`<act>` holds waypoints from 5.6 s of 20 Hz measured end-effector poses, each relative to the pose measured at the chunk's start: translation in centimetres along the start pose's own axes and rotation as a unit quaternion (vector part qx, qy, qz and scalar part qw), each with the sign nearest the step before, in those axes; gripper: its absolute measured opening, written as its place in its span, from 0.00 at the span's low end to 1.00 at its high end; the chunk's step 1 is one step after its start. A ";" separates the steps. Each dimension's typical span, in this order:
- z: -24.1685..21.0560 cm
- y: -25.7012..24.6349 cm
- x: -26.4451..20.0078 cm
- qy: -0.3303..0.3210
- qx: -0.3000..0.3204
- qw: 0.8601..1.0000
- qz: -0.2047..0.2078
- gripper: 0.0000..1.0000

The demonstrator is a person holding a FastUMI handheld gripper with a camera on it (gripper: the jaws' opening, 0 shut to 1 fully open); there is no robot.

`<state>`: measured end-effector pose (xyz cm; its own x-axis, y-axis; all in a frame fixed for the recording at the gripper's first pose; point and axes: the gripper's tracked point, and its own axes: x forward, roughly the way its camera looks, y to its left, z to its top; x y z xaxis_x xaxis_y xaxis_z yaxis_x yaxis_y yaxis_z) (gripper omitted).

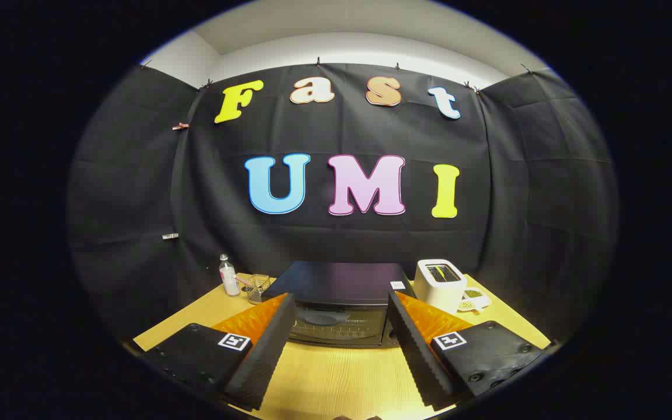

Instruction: Open the toaster oven, put the food inside, and close the toaster oven door.

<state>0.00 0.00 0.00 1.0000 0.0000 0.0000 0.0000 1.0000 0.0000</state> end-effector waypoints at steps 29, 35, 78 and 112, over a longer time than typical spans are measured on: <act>-4.1 0.0 10.1 0.057 -0.006 0.998 -0.027 0.98; -7.3 1.4 14.8 0.083 -0.007 0.996 -0.035 0.98; -18.5 0.5 0.7 0.252 -0.002 0.968 0.002 0.98; -23.2 -28.5 0.3 0.404 0.182 0.894 0.064 0.72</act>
<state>0.26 -28.48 -23.20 0.6650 0.2614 -0.6996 0.0321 0.9259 0.3764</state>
